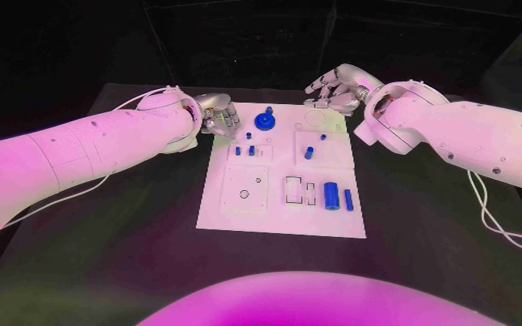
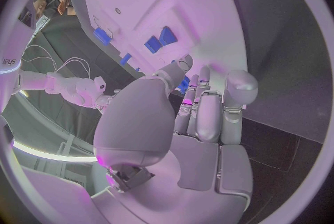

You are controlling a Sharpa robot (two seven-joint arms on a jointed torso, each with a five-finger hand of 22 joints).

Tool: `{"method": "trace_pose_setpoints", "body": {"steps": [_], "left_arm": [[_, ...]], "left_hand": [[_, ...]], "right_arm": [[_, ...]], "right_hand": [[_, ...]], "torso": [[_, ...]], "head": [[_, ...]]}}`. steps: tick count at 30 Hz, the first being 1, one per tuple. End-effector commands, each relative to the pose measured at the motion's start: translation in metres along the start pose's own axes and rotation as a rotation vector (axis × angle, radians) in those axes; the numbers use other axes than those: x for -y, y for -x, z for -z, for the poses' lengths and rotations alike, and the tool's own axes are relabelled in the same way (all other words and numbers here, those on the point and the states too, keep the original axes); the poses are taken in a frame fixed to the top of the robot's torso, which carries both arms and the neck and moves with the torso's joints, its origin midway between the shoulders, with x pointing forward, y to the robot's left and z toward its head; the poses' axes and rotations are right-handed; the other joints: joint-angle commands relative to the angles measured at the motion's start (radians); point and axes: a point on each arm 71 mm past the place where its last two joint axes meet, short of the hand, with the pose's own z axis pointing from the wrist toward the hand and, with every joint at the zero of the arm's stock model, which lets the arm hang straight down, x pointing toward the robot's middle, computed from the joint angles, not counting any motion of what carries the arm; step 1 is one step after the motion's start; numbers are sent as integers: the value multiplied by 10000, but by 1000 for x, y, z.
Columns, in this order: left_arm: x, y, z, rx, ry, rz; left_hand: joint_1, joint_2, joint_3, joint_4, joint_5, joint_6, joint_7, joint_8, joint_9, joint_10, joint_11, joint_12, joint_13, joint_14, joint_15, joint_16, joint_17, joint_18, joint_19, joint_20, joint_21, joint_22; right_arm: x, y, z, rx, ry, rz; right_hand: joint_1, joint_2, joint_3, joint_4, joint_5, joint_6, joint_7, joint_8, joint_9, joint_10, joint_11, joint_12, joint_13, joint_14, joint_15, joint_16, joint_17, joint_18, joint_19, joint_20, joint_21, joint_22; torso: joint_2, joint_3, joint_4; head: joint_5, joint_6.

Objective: Assemble the parts on the task board

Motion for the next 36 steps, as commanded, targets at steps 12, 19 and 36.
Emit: {"method": "trace_pose_setpoints", "body": {"steps": [12,19,36], "left_arm": [[-19,41,29,3817,-833,7172],[-9,36,38,4053,-1849,10301],[4,18,48,3520,-2216,11576]], "left_hand": [[94,202,332,91,18,1047,-67,686,84,1110,-214,571,334,-549,-112,-923,-1600,312,-721,-53,-1681,-1140],[-64,288,190,230,10,1025,-64,727,43,1030,-211,655,410,-710,-113,-1189,-1973,362,-952,-80,-2193,-1476],[13,369,-16,232,15,793,8,698,-49,775,-148,727,490,-871,-65,-1401,-2310,434,-1183,-52,-2799,-1874]], "right_arm": [[14,-3,6,-542,131,4190],[16,-18,12,-702,347,5442],[23,-35,18,-1150,72,5964]], "right_hand": [[1376,-393,1412,-27,-1661,967,-54,669,-17,169,52,-4242,-4409,149,-45,-438,-309,225,-43,34,-574,-836],[1415,-827,2006,166,-1847,1431,-300,298,-57,932,-116,-5121,-5569,186,-162,-733,-548,203,131,-56,-580,-793],[1113,-1335,2185,290,-2100,1362,26,-242,-60,633,233,-5951,-6432,237,74,-779,-515,195,142,131,-701,-948]], "torso": [[-2,17,-6],[-6,17,-42],[14,-13,-7]], "head": [[-191,218],[-622,222],[-950,305]]}}
